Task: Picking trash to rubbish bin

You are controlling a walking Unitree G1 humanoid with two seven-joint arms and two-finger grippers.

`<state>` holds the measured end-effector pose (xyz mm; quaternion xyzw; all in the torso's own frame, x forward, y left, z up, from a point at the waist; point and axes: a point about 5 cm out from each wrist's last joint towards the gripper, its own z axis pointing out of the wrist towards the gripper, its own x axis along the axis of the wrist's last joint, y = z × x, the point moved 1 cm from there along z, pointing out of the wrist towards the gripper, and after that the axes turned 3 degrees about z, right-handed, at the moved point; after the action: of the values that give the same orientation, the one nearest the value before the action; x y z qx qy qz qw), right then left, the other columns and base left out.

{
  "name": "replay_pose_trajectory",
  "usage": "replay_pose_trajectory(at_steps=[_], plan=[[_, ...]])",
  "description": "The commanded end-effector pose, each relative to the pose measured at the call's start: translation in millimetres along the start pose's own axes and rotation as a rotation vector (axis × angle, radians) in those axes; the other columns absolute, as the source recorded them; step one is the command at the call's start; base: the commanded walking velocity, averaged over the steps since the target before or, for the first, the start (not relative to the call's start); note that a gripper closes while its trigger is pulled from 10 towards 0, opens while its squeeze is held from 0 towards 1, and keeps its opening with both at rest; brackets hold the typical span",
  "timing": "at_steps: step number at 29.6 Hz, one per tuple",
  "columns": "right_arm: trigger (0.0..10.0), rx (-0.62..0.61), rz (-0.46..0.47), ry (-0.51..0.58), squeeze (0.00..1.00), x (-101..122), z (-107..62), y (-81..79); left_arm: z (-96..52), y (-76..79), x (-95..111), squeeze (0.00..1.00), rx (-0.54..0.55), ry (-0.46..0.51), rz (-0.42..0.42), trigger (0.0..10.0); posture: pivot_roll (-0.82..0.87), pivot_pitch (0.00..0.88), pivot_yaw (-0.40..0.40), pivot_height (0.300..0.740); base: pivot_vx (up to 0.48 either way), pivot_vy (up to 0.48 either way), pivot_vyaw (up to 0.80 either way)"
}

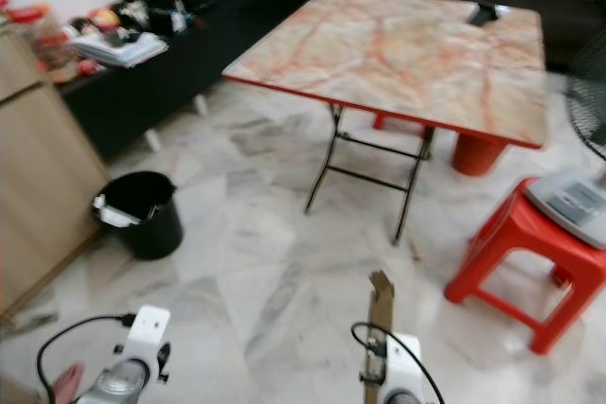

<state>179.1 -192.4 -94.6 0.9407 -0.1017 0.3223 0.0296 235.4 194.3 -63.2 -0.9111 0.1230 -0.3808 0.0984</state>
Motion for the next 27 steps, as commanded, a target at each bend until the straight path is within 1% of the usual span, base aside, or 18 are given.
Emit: replay_pose_trajectory(at_steps=[1,11,18,20,24,26,27], plan=[[10.0,0.018,-0.009,0.009,0.00,1.8,0.4,-5.8,-0.9,-3.2,-4.9,0.00,0.001,-0.016,0.010,10.0,-0.10,0.017,-0.001,0.740,0.000,0.000,0.80],[10.0,0.014,-0.020,0.002,0.00,-0.6,-0.2,-3.2,-1.0,-0.2,-4.7,0.00,-0.011,-0.012,0.021,10.0,-0.10,0.010,-0.003,0.740,0.000,0.000,0.80],[10.0,0.020,-0.024,0.012,0.00,3.3,0.7,-5.1,-0.9,1.0,-4.6,0.00,-0.019,-0.015,0.036,10.0,-0.10,0.010,-0.005,0.740,0.000,0.000,0.80],[10.0,0.043,-0.026,0.012,0.00,4.4,1.0,-8.3,-0.8,1.0,-3.8,0.00,-0.017,-0.011,0.038,10.0,-0.10,0.013,-0.006,0.740,0.000,0.000,0.80],[10.0,0.046,0.029,0.038,0.00,7.3,1.1,-9.9,-0.8,-0.7,-4.2,0.00,-0.001,-0.014,0.027,10.0,-0.09,0.018,-0.007,0.740,0.000,0.000,0.00],[10.0,0.045,0.034,0.039,0.00,7.4,1.1,-10.0,-0.9,-0.8,-4.3,0.00,0.000,-0.013,0.026,10.0,-0.09,0.018,-0.007,0.740,0.000,0.000,0.00],[10.0,0.058,0.030,0.039,0.00,7.8,1.2,-11.6,-0.7,-2.2,-4.3,0.00,0.007,-0.019,0.032,10.0,-0.09,0.035,-0.008,0.740,0.356,0.000,0.00]])
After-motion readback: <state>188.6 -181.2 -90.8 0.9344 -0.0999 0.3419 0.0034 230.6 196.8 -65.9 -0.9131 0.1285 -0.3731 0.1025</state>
